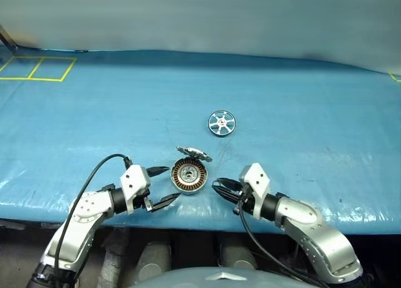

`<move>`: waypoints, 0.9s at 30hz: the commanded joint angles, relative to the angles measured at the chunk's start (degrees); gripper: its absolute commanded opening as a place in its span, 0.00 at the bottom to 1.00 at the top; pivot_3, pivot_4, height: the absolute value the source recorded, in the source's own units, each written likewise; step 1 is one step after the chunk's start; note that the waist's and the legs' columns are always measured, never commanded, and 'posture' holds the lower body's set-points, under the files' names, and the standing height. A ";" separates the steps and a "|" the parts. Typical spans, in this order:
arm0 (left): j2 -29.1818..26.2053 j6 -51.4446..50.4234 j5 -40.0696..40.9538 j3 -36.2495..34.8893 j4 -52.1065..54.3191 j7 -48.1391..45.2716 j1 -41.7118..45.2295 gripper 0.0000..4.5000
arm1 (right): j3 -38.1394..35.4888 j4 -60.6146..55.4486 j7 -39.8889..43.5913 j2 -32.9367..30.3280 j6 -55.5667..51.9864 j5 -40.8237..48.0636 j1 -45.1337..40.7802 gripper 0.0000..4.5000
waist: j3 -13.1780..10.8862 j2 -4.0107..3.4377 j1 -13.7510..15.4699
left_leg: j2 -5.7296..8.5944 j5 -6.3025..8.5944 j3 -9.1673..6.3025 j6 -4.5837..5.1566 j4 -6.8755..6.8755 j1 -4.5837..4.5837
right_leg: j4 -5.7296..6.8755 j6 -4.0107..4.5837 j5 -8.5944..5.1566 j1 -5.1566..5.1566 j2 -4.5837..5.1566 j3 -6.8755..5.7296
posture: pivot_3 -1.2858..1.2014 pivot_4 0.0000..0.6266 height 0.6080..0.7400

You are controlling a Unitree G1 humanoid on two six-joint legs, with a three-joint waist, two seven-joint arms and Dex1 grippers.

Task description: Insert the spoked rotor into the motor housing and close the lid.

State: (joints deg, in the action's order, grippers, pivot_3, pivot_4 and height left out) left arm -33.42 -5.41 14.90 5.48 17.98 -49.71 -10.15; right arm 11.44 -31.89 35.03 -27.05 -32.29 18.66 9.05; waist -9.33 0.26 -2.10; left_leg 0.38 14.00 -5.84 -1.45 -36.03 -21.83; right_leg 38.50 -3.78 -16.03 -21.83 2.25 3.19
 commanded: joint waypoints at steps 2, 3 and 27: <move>0.63 1.65 0.72 -2.01 1.99 1.60 -2.89 0.88 | 1.79 -1.14 1.19 1.66 -0.28 2.11 -4.22 0.15 | -0.01 0.02 0.18 | 0.02 0.00 -0.02 0.00 0.01 -0.04 | -0.04 0.14 0.08 0.00 0.03 -0.04 | 0.52 0.24 1.00; 1.00 1.64 0.88 -2.10 2.22 2.09 -3.30 0.88 | 1.88 -1.06 1.55 1.93 -0.52 2.65 -5.22 0.15 | -0.01 0.02 0.21 | 0.02 0.00 -0.02 0.00 0.01 -0.05 | -0.06 0.18 0.11 0.00 0.04 -0.05 | 0.52 0.24 1.00; 17.13 12.70 -5.38 2.99 -3.56 15.86 -8.38 0.88 | 7.95 10.10 2.23 5.96 4.64 -3.28 -12.62 0.15 | 0.02 0.08 0.45 | 0.10 0.03 -0.08 0.05 0.00 -0.10 | -0.49 0.07 0.27 0.21 0.08 -0.18 | 0.52 0.24 1.00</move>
State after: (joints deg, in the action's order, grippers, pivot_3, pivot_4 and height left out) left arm -16.50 6.59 9.09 7.68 13.01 -34.02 -17.84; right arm 19.46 -20.61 37.39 -21.41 -29.02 15.63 -3.15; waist -9.31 0.34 -1.66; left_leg 0.48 14.03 -5.92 -1.40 -36.02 -21.92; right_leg 38.02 -3.71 -15.76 -21.63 2.33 3.01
